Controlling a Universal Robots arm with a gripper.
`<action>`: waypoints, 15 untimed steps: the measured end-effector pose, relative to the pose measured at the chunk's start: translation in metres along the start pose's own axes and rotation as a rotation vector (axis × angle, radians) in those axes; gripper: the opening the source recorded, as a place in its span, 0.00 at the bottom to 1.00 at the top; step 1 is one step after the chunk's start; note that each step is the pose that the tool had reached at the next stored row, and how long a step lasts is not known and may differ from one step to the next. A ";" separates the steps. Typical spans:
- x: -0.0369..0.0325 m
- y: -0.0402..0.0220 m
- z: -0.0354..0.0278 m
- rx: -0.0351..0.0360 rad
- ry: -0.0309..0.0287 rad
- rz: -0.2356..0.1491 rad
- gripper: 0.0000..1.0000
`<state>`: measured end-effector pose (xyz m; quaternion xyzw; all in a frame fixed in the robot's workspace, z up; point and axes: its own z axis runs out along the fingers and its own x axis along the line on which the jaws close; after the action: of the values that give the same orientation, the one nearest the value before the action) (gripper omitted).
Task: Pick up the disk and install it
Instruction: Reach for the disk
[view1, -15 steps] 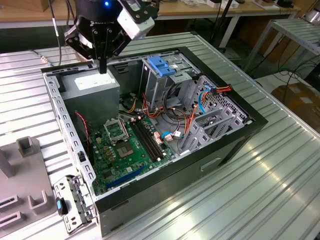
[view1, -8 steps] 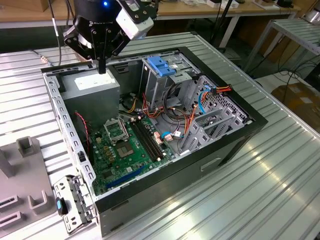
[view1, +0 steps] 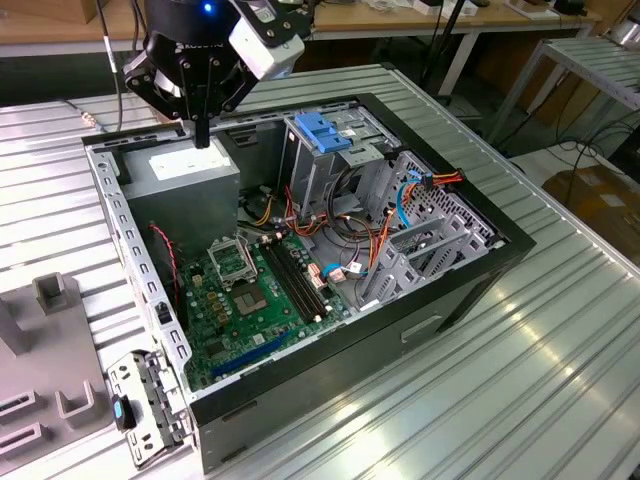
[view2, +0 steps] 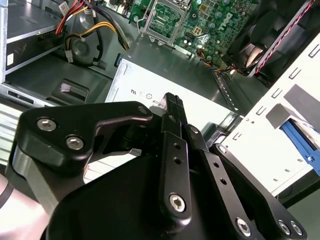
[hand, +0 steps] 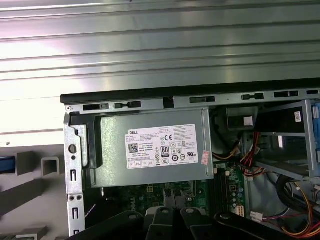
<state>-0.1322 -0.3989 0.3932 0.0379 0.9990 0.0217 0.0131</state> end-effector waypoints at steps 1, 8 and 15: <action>0.0002 0.0000 0.0000 0.0000 0.0000 0.000 0.11; 0.0021 -0.0002 0.0000 0.0000 0.0001 0.000 0.11; 0.0045 -0.0004 0.0000 0.0000 0.0000 0.000 0.11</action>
<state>-0.1367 -0.3989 0.3931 0.0379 0.9990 0.0217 0.0131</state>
